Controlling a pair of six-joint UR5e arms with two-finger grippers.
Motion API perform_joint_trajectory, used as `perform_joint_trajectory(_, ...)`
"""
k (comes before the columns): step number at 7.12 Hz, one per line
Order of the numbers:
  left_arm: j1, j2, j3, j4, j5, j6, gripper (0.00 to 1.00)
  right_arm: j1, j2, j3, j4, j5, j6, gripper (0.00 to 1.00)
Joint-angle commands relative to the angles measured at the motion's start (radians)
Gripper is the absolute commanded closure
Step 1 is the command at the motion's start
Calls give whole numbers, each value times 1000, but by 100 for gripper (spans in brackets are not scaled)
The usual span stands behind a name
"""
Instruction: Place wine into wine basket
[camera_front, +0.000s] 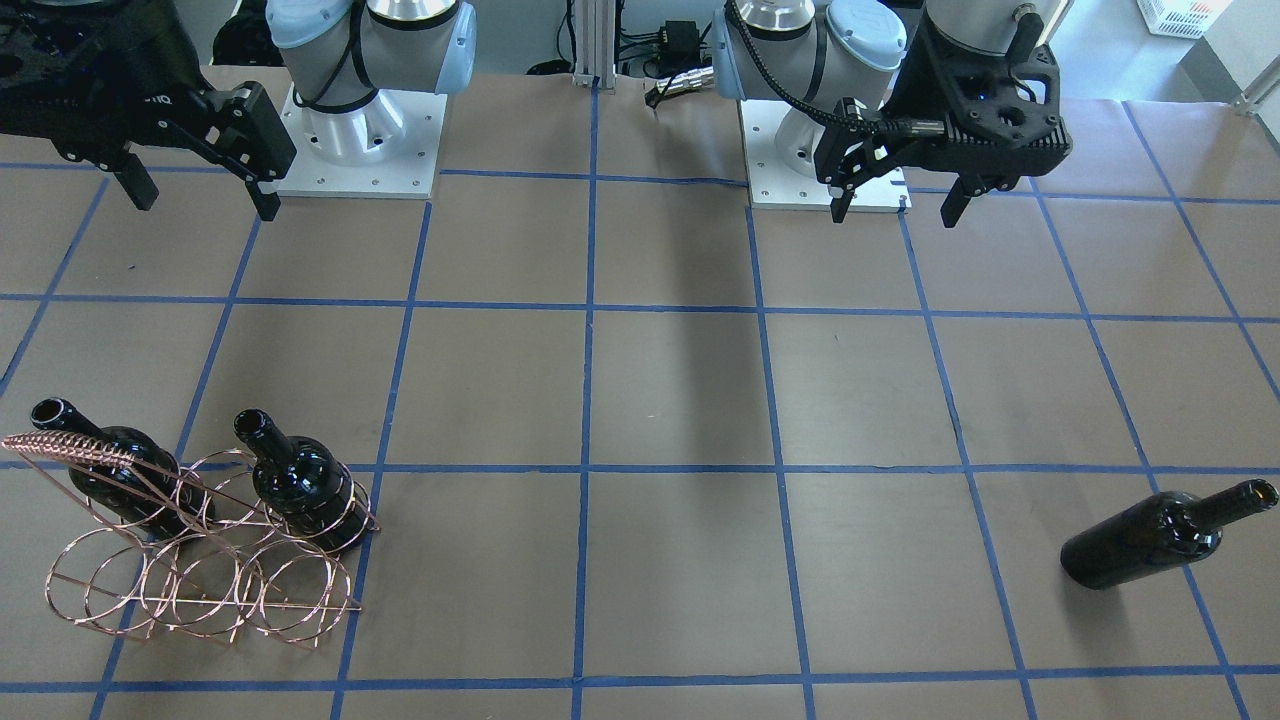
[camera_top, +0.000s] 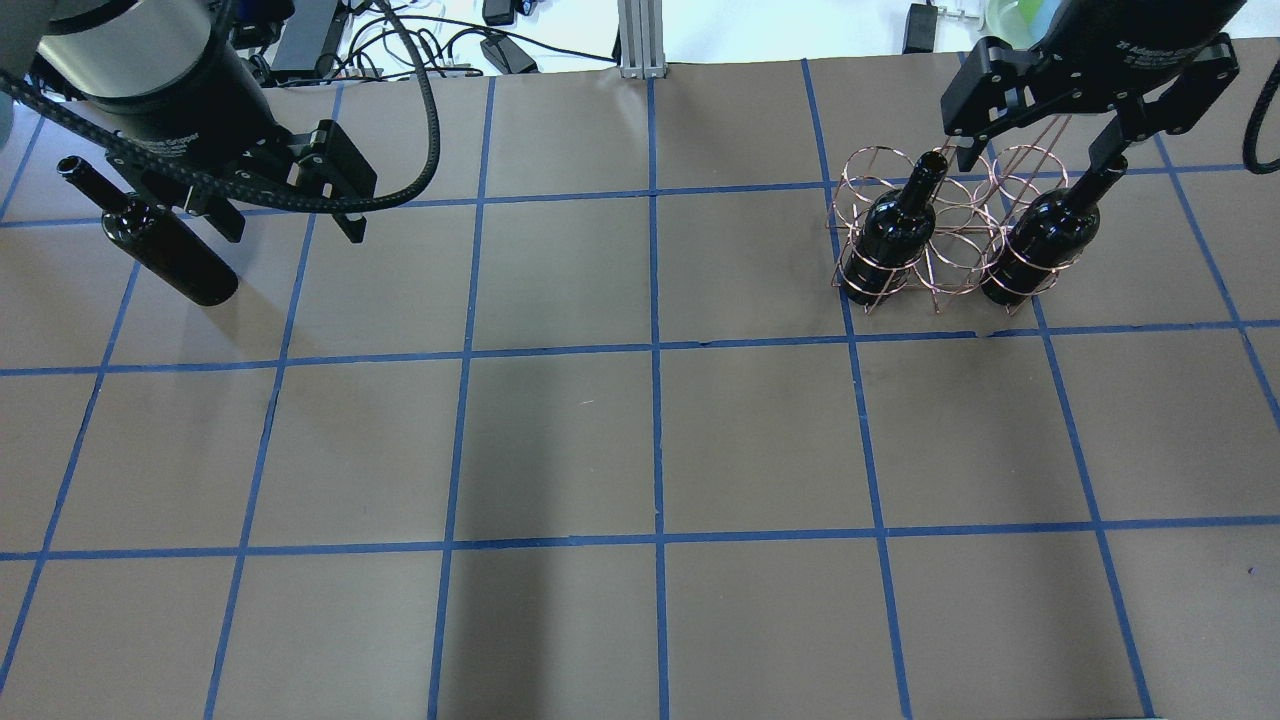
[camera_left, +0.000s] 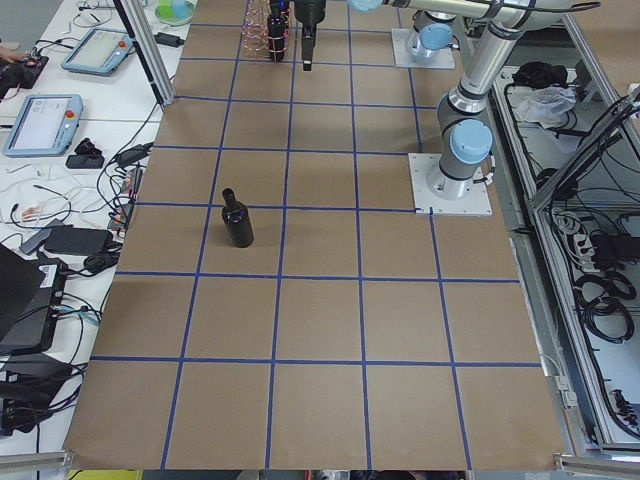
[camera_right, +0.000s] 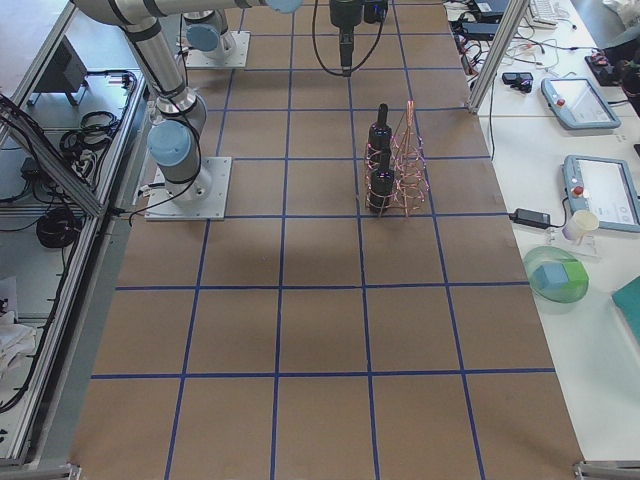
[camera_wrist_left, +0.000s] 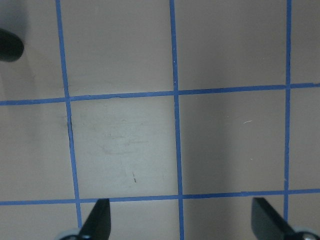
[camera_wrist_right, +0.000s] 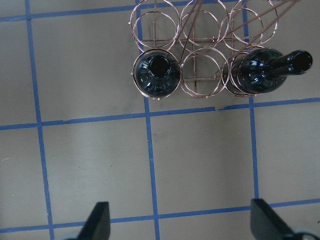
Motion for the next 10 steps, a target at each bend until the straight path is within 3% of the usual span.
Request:
perform_joint_trajectory(1, 0, 0, 0, 0, 1, 1, 0, 0, -1, 0, 0, 1, 1, 0)
perform_joint_trajectory(10, 6, 2, 0, 2, 2, 16, 0, 0, -2, 2, 0, 3, 3, 0)
